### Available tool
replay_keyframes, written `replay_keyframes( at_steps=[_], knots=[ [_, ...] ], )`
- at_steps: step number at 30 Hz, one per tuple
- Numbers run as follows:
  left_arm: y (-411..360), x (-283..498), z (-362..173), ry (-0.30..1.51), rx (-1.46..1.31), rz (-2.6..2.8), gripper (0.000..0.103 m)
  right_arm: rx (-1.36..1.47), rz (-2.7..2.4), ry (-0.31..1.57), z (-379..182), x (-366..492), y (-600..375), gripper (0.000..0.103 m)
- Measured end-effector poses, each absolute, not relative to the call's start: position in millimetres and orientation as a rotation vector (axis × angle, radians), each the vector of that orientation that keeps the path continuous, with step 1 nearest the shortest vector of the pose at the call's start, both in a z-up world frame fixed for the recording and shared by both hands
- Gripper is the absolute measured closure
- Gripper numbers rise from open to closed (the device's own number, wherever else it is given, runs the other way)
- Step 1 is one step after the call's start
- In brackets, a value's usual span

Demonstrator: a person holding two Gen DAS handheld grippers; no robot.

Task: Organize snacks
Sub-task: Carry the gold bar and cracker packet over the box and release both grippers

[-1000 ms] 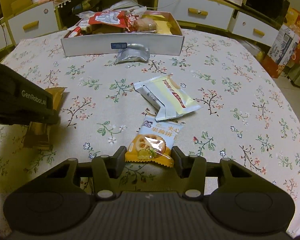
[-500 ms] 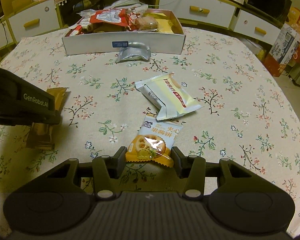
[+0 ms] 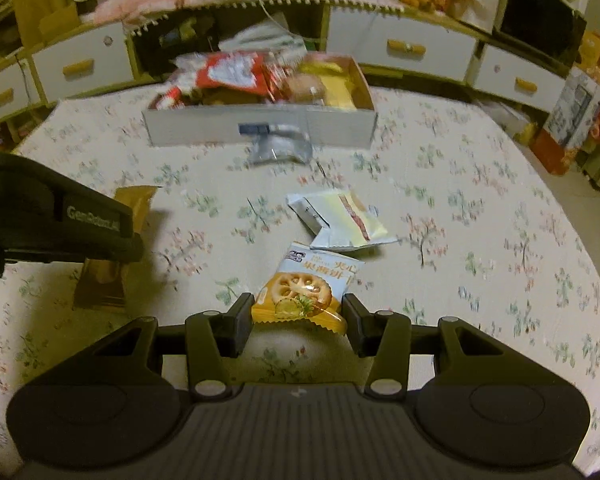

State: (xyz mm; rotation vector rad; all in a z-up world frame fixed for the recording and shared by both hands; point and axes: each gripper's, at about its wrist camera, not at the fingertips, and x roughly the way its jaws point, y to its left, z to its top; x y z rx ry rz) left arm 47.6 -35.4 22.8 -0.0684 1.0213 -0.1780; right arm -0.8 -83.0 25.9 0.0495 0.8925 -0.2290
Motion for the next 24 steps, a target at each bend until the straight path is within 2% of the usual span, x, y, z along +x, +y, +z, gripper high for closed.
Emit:
replay_keyframes(
  at_steps=[24],
  knots=[
    [-50, 72, 55, 0.964, -0.096, -0.276, 0.070, 0.066, -0.192, 0.776, 67, 32, -102, 0.060]
  ],
)
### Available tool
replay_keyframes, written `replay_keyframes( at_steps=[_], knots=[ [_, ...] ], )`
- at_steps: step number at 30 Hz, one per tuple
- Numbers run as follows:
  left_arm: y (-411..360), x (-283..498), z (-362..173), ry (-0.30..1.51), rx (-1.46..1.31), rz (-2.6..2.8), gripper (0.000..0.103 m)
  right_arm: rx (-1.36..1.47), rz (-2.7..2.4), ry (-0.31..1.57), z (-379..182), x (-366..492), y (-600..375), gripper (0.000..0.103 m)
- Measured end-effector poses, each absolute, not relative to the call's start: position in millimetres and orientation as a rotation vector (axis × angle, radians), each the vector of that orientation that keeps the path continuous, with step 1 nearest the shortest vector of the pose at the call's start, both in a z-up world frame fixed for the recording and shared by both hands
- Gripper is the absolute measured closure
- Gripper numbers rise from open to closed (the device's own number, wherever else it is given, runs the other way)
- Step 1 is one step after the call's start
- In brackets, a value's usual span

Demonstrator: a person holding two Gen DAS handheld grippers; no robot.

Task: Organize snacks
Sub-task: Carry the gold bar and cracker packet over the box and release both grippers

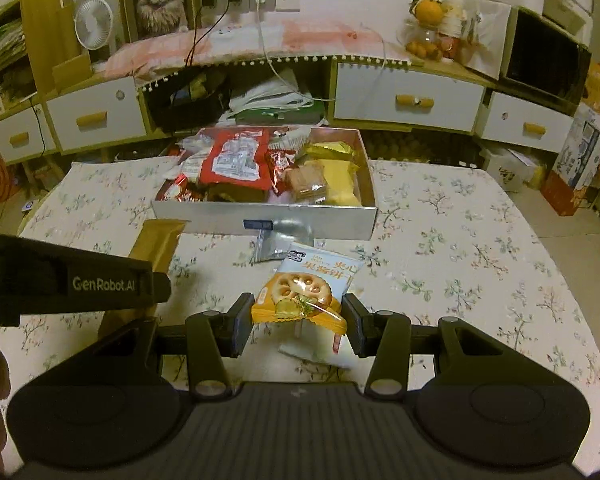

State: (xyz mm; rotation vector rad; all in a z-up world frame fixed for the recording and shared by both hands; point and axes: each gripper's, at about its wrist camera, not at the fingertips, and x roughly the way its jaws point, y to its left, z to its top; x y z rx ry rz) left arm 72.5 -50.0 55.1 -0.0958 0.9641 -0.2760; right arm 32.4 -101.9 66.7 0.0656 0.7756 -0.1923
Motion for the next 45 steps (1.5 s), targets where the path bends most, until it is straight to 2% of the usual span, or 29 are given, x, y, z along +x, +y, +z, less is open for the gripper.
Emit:
replay_keyframes(
  at_steps=[20, 28, 37, 41, 44, 45],
  knots=[
    [-58, 156, 70, 0.913, -0.168, -0.292, 0.070, 0.097, -0.186, 0.642, 78, 109, -140, 0.060],
    [-68, 190, 56, 0.914, -0.161, -0.303, 0.070, 0.261, -0.047, 0.673, 66, 153, -190, 0.060],
    [-87, 213, 42, 0.887, -0.197, -0.373, 0.070, 0.330, 0.071, 0.694, 65, 179, -199, 0.059],
    [-79, 217, 34, 0.852, -0.252, -0.402, 0.065, 0.357, 0.076, 0.714, 60, 188, -203, 0.058],
    [-74, 217, 39, 0.825, -0.259, -0.404, 0.048, 0.363, 0.085, 0.735, 56, 188, -204, 0.055],
    [-72, 215, 42, 0.812, -0.256, -0.397, 0.046, 0.353, 0.081, 0.735, 57, 187, -203, 0.054]
  ],
)
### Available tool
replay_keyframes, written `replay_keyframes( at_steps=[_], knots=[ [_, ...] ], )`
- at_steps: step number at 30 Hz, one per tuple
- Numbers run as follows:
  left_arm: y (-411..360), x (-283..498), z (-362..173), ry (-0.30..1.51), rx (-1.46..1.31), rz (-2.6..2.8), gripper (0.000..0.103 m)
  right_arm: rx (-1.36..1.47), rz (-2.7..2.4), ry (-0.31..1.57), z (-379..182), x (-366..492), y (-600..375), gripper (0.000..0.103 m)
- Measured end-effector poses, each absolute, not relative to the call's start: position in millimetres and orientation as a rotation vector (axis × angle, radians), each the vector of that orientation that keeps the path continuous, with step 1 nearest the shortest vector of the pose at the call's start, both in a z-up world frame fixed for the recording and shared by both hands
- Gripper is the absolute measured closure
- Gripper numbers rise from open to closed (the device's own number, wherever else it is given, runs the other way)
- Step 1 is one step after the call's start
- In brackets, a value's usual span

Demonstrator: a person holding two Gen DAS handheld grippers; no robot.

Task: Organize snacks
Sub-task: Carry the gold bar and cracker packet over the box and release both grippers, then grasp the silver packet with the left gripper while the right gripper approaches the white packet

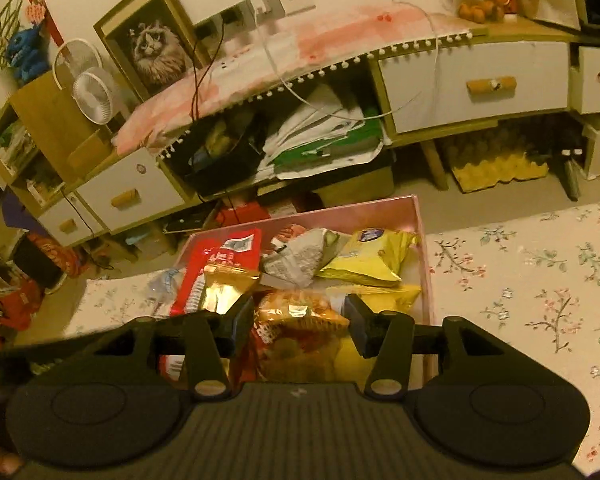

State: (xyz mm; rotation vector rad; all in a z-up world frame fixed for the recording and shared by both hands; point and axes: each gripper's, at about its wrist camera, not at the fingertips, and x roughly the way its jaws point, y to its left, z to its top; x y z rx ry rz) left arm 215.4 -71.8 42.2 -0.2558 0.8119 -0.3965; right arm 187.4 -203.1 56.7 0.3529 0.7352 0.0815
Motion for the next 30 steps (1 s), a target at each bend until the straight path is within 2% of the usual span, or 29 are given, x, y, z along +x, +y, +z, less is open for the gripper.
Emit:
replay_keyframes(
  at_steps=[10, 16, 25, 28, 30],
  knots=[
    [-61, 203, 61, 0.833, -0.252, -0.367, 0.046, 0.338, 0.039, 0.723, 80, 176, -213, 0.052],
    [-62, 172, 61, 0.895, -0.210, -0.347, 0.046, 0.325, -0.018, 0.794, 93, 154, -210, 0.052],
    [-58, 143, 52, 0.972, -0.161, -0.286, 0.035, 0.269, -0.082, 0.971, 96, 115, -195, 0.046],
    [-56, 135, 49, 0.992, -0.147, -0.261, 0.031, 0.251, -0.080, 1.008, 90, 101, -187, 0.036],
    [-55, 129, 46, 1.011, -0.144, -0.248, 0.024, 0.238, -0.080, 1.043, 83, 95, -181, 0.035]
  ],
)
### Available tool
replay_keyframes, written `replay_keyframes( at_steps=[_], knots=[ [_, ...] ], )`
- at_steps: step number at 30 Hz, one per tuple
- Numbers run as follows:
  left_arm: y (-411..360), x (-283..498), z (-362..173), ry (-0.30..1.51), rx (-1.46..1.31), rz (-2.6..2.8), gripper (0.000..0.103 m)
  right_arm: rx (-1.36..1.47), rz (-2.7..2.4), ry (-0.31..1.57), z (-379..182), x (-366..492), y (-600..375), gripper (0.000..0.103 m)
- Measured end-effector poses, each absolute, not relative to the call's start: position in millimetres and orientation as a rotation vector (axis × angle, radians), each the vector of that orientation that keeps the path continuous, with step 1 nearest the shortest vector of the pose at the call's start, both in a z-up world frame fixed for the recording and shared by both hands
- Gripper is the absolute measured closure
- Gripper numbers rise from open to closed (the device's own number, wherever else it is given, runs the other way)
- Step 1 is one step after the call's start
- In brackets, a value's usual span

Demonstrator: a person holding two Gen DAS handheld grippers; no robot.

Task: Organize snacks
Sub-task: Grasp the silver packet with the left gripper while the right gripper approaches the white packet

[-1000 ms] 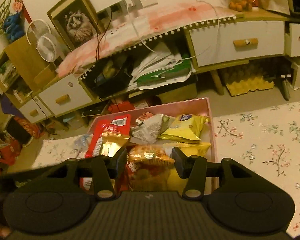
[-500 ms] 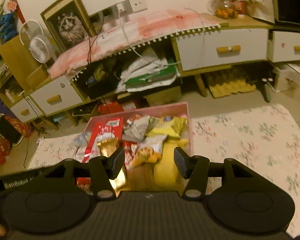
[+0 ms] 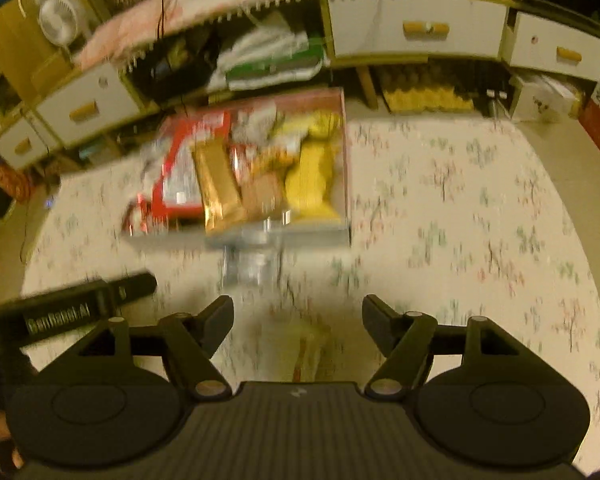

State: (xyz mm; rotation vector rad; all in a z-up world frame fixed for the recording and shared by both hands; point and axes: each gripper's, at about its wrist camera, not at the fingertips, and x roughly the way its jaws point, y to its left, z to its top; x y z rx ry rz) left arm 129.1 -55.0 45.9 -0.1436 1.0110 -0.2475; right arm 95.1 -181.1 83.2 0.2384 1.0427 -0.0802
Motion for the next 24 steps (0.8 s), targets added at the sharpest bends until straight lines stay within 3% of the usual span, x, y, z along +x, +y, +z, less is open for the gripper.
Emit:
replay_keyframes(
  at_steps=[5, 9, 14, 24],
  knots=[
    [-61, 121, 45, 0.996, -0.102, -0.251, 0.012, 0.223, -0.065, 1.116, 67, 91, -171, 0.034],
    [-70, 122, 40, 0.996, -0.094, -0.265, 0.005, 0.243, -0.101, 1.134, 64, 90, -177, 0.026],
    [-82, 130, 25, 1.023, -0.099, -0.285, 0.005, 0.224, -0.152, 1.110, 64, 85, -181, 0.020],
    [-121, 163, -1, 1.061, -0.123, -0.325, 0.004, 0.201, -0.160, 1.162, 47, 84, -188, 0.019]
  ],
)
